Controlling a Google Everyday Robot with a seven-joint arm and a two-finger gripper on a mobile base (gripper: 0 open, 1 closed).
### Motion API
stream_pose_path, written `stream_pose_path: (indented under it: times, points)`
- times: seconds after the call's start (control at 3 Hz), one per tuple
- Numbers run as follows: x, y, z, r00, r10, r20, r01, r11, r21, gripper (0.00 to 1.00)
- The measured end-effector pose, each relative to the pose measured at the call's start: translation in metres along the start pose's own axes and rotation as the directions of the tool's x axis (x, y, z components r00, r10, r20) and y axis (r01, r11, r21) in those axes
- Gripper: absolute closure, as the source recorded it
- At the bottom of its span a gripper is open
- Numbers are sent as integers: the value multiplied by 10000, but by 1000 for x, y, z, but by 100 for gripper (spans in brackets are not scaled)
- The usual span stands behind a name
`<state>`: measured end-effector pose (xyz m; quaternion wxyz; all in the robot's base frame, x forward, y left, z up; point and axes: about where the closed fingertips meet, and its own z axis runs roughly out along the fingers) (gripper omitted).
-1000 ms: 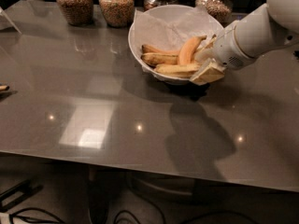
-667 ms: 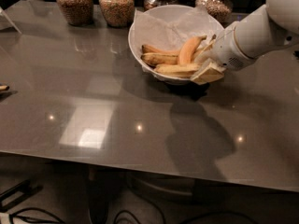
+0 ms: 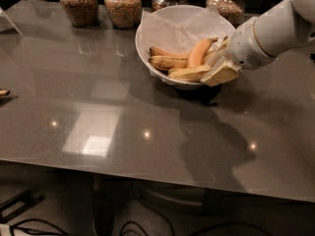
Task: Pick banana from white bowl
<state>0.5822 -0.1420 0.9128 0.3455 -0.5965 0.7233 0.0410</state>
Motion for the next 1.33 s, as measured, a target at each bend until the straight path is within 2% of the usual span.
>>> stream_pose_path:
  times: [0.67,1.0,1.33]
  points:
    - [-11,-19,-38,9934,366,1088,-447,9964,727,100]
    - [-18,-26,-69,9774,528,2049,-776,9903,1152,100]
    - [-24,-30,-101,9501,700,3039,-1178,9828,1421,100]
